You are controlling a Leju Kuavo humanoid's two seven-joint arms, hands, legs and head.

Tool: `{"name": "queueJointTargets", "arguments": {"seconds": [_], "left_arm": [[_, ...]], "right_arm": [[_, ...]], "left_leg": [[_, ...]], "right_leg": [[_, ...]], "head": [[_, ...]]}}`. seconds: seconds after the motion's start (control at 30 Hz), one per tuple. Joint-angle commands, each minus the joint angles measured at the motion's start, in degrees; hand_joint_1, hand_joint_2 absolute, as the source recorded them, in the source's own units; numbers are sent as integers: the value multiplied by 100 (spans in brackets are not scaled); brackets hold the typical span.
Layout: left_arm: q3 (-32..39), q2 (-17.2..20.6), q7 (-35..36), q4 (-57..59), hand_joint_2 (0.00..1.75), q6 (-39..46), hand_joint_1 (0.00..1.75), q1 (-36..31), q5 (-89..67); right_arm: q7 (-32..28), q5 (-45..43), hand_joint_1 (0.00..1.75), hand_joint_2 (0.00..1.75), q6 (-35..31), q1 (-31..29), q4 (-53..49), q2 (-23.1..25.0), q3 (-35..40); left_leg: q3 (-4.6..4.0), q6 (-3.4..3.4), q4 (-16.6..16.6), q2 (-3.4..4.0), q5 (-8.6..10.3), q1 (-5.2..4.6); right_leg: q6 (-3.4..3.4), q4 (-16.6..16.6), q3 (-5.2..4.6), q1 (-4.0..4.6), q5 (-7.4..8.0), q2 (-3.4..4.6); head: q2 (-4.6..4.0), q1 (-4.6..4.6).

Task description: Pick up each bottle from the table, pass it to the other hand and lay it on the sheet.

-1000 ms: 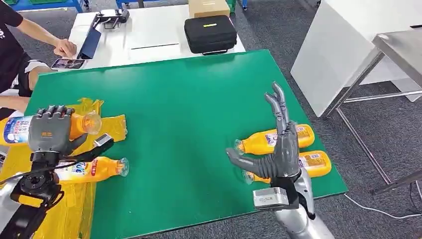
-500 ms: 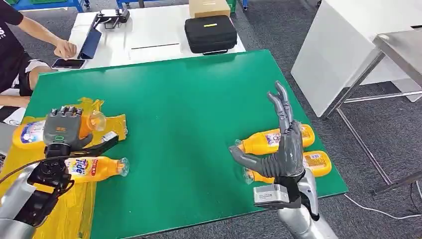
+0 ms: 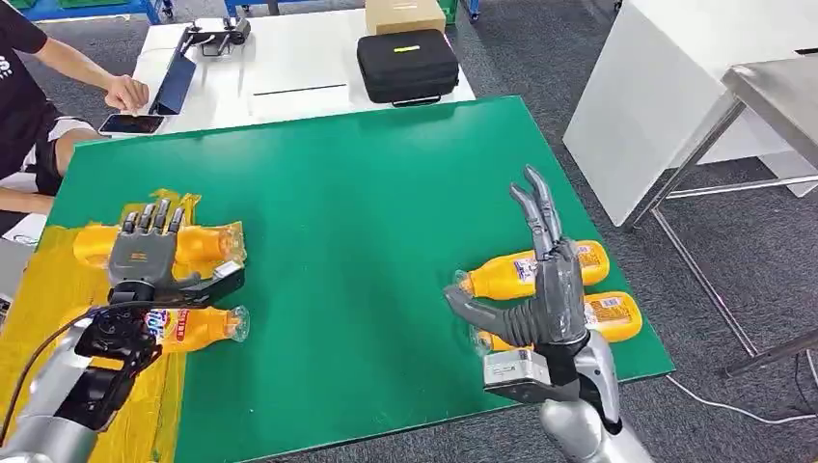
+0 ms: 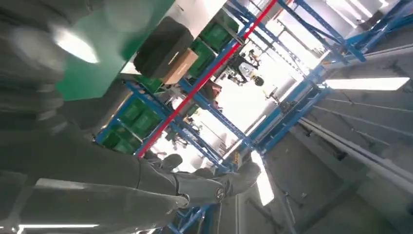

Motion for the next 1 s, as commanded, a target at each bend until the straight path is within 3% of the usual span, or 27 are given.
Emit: {"name": "queueJointTargets", "arguments": {"seconds": [0.03,0.17,0.27,0.3,0.37,0.43,0.57,0.73,0.87,0.9,1.0], "left_arm": [[215,-312,-96,435,175,81,0,-240,114],[774,-695,-903,-109,175,769,0,-1,1710],[1063,-1024,-2204,-1444,175,564,0,452,4720],[1207,-1136,-2508,-2052,175,66,0,694,6213],[1252,-995,-2752,-2916,175,18,0,1087,7327],[1386,-884,-2996,-3595,175,14,0,1423,8117],[1585,-801,-3162,-4345,175,-148,0,1870,8836],[1561,-840,-3209,-4335,175,-211,0,1893,8952],[1485,-957,-3154,-4412,175,-298,0,2022,8860],[1463,-998,-3130,-4406,175,-310,0,2043,8861],[1434,-1063,-3093,-4384,175,-291,0,2046,8776]], "right_arm": [[33,24,0,175,41,17,141,100,-173],[129,423,0,175,-11,174,82,115,-365],[574,1489,0,175,-7,234,108,-42,-515],[795,1836,0,175,253,206,175,-187,-548],[1025,2132,0,175,687,94,244,-366,-546],[1169,1841,0,175,1523,-33,285,-625,-481],[1446,1781,0,175,2462,-316,493,-891,-743],[1484,1808,0,175,2684,-448,654,-937,-859],[1515,1698,0,175,3296,-891,1262,-1258,-917],[1396,1573,0,175,3436,-1075,1492,-1343,-906],[1296,1488,0,175,3591,-1439,1914,-1477,-834]], "left_leg": [[25,-5,-4,-10,-7,0],[29,-6,-6,-15,-9,0],[22,-2,-2,-21,-8,0],[4,0,-1,-14,-3,0],[5,1,1,-7,-7,-1],[37,0,4,6,-26,-3],[-2,1,0,28,-12,-4],[17,-1,1,18,-18,-7],[6,2,-2,16,-10,-6],[44,-1,-4,23,-24,-7],[17,3,-2,17,-12,-8]], "right_leg": [[-8,-7,30,-2,-10,9],[-9,-9,37,-2,-13,5],[-6,-9,33,-2,-13,-3],[-3,-6,13,-1,-5,-2],[-1,-7,14,-2,-6,6],[-5,-10,46,-5,-19,34],[-4,-4,1,-2,1,38],[-7,-5,21,-2,-8,33],[-2,-7,10,-1,0,24],[-8,-14,49,-5,-10,49],[-3,-10,24,-5,-1,30]], "head": [[0,-2],[0,-2],[0,0],[0,0],[0,0],[0,2],[2,2],[2,-2],[0,-2],[0,-2],[0,-2]]}}
